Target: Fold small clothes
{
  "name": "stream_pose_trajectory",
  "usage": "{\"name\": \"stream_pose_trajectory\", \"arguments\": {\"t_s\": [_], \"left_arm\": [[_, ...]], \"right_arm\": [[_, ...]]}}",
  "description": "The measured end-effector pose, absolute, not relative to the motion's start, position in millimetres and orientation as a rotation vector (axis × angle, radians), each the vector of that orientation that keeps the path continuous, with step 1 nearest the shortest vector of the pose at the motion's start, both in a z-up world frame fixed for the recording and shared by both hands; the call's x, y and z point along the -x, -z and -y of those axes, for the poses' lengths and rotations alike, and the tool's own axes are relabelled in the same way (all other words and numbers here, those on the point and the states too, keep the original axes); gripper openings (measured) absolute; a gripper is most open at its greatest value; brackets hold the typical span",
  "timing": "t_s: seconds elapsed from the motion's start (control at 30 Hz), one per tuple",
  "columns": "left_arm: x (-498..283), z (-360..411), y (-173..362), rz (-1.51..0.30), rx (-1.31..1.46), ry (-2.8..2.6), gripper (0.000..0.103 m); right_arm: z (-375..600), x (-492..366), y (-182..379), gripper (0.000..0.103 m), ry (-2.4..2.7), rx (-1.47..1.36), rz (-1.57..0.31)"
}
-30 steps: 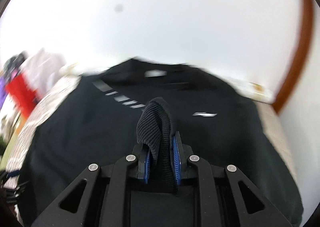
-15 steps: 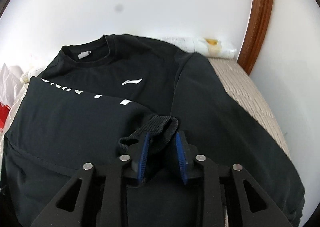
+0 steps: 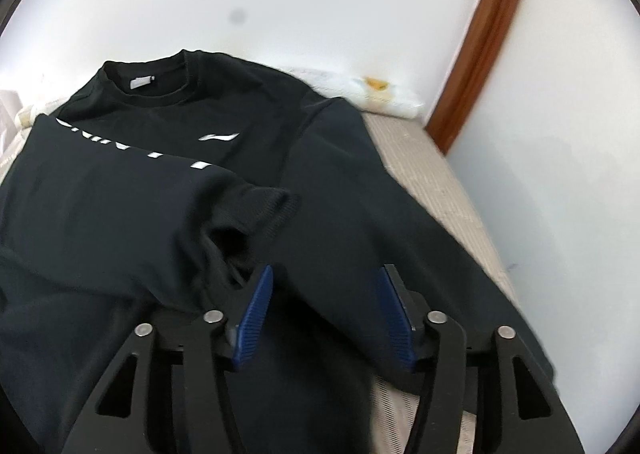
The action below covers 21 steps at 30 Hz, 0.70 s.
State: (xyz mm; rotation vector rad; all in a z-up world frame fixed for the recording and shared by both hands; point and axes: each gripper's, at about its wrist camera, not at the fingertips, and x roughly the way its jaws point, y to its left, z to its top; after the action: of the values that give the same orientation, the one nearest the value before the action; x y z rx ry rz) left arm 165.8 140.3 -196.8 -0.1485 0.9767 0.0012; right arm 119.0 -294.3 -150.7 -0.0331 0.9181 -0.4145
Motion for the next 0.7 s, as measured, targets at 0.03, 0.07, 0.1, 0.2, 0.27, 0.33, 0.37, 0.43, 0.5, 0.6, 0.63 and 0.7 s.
{"name": "stream_pose_trajectory", "arguments": {"t_s": [0.03,0.07,0.1,0.2,0.27,0.33,0.37,0.43,0.5,0.6,0.63,0.7], "left_arm": [[-165.5,-141.7,198.3,-0.978,0.153,-0.001,0.076],[-166.0,-141.7,198.7,-0.975,0.156,0.002,0.076],[-165.4,-142.3,199.1,-0.97,0.157,0.004,0.076],[-165.5,-140.7,199.8,-0.966,0.148,0.005,0.078],[-166.2,-138.4,200.1,-0.968,0.137,0.0,0.078],[-165.7,-137.1,199.6,-0.971,0.131,-0.003,0.078],[-165.4,-136.7,199.2,-0.972,0.132,-0.002,0.078],[-164.9,-136.6,198.8,-0.975,0.134,-0.001,0.078],[-166.1,-136.6,198.8,-0.978,0.135,-0.003,0.078],[-167.9,-135.6,199.1,-0.98,0.134,0.0,0.078],[-168.7,-134.7,199.3,-0.982,0.13,0.0,0.078],[-170.0,-132.6,199.6,-0.985,0.121,-0.006,0.078]], "right_arm": [[298.3,-115.6,151.5,0.066,0.428,0.038,-0.924],[302.7,-112.9,153.1,0.066,0.439,0.039,-0.933],[308.8,-109.1,156.3,0.067,0.442,0.032,-0.947],[320.3,-105.5,169.3,0.068,0.429,0.003,-0.996],[325.1,-105.0,177.0,0.068,0.428,-0.009,-1.018],[329.8,-101.3,182.0,0.068,0.443,-0.015,-1.023],[332.6,-98.0,181.9,0.068,0.455,-0.019,-1.015],[339.6,-87.9,179.3,0.068,0.465,-0.046,-0.993],[348.9,-75.8,177.1,0.068,0.462,-0.084,-0.978],[352.5,-66.7,175.0,0.068,0.445,-0.103,-0.964],[352.0,-67.0,174.1,0.068,0.431,-0.104,-0.954],[345.8,-68.8,170.8,0.068,0.393,-0.109,-0.929]]}}
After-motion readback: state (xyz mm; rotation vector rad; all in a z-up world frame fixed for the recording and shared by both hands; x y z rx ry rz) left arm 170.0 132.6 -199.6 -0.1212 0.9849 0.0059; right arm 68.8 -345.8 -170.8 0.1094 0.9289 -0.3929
